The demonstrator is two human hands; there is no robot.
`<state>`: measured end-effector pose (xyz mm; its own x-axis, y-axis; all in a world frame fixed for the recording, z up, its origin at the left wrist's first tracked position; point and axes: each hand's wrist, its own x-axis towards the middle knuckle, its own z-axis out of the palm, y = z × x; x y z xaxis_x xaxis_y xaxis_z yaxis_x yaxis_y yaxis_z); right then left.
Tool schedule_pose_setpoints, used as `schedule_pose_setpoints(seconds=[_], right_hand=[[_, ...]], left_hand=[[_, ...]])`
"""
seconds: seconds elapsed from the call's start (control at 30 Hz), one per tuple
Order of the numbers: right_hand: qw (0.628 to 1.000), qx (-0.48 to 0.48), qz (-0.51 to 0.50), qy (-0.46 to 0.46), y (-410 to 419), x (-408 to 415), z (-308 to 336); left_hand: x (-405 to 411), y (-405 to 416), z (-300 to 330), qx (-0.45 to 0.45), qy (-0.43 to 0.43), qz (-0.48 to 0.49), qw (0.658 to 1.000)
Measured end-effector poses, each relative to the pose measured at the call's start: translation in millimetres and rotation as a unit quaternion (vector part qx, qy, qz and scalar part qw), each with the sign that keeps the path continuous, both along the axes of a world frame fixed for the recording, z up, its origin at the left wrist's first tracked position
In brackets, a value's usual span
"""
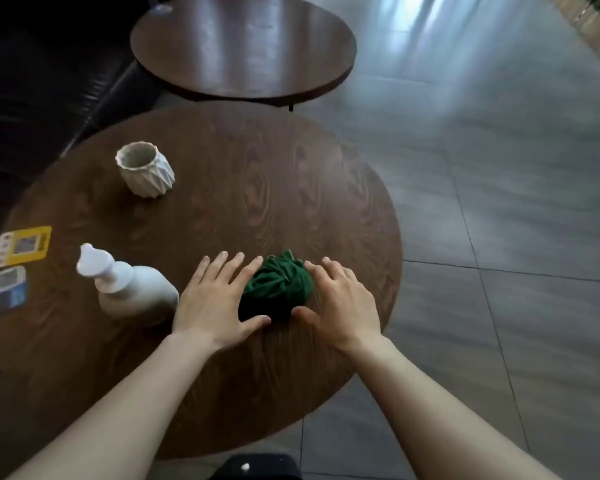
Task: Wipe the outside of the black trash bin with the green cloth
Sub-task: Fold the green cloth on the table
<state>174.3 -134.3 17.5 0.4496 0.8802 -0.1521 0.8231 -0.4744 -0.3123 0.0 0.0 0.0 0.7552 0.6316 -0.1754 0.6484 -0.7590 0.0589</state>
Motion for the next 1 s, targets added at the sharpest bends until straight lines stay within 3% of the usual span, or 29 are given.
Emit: schedule_pose_setpoints(seconds=[0.23, 0.4, 0.6, 1.0], right_hand=[[0.999, 0.009, 0.014, 0.038, 26.9, -1.8, -41.4], [0.996, 0.003, 0.077, 0.040, 32.4, -5.2, -59.1], [0.996, 0.034, 0.078, 0.040, 31.5, -6.0, -68.2], [0.996, 0.062, 0.058, 0.006, 22.3, -22.4, -47.8]], left_hand=[[8.7, 18.3, -42.7, -0.020, -0.023, -0.036, 0.999], [12.3, 23.4, -59.0, -0.072, -0.051, -0.061, 0.994], [11.3, 21.6, -68.0, -0.138, -0.086, -0.048, 0.985], [-3.5, 4.0, -44.7, -0.122, -0.141, -0.032, 0.982]])
